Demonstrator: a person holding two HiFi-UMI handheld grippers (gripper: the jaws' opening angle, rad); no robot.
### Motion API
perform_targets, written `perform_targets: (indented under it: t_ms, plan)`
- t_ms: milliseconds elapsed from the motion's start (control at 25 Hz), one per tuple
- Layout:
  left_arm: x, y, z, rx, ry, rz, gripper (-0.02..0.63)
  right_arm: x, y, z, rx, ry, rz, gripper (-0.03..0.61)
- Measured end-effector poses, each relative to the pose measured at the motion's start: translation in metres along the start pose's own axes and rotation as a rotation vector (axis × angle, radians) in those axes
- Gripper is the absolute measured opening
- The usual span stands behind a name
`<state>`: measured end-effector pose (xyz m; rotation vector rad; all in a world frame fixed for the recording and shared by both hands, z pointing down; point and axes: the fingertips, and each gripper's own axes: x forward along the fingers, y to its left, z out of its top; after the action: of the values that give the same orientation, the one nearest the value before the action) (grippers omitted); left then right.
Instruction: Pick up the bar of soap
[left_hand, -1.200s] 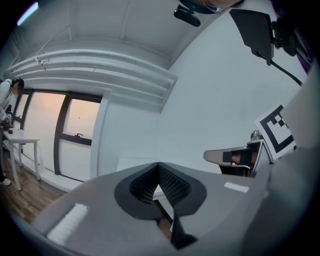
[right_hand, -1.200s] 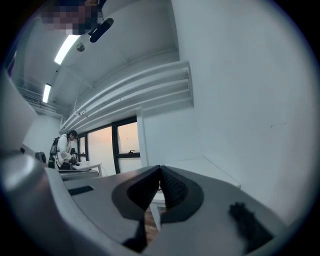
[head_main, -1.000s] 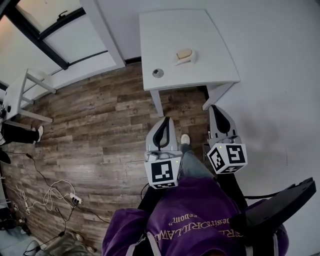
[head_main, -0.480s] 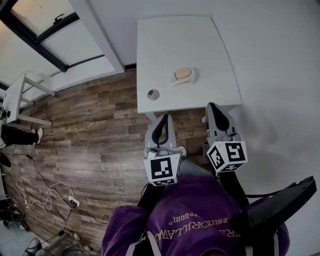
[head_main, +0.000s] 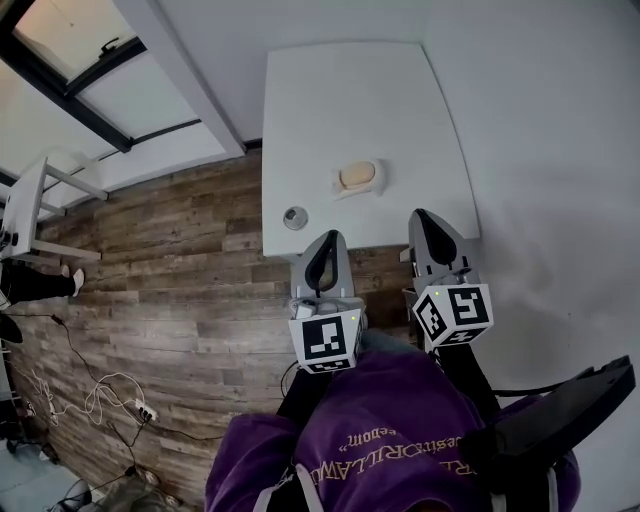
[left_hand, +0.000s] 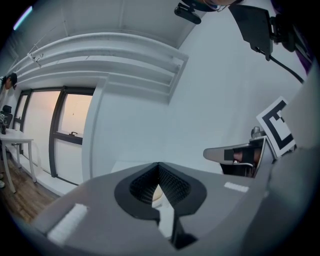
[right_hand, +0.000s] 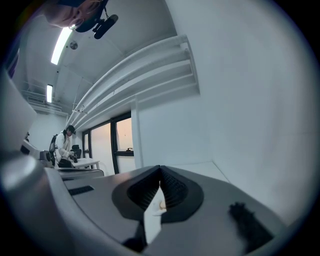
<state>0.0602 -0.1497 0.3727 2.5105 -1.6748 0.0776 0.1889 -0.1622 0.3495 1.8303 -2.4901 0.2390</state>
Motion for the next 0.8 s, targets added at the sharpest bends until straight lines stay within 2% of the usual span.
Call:
perform_targets:
  t_ms: [280, 400, 600, 800]
  plan:
    - [0.028, 0.014, -0.016, -0.020, 0.041, 0.000, 0.008, 0.033, -0.013, -0.014, 0.006, 0.039, -0.007, 0.008]
    - [0.047, 0.024, -0.015, -0.011, 0.046, -0.020, 0.008, 0.056, -0.014, -0.018, 0.008, 0.046, 0.018, 0.008]
    - [0.077, 0.041, -0.009, 0.007, 0.046, -0.049, 0.008, 0.102, -0.010, -0.036, -0.009, 0.104, 0.153, 0.008]
    - [0.097, 0.066, -0.014, -0.009, 0.062, -0.045, 0.008, 0.146, 0.006, -0.076, -0.139, 0.298, 0.395, 0.008]
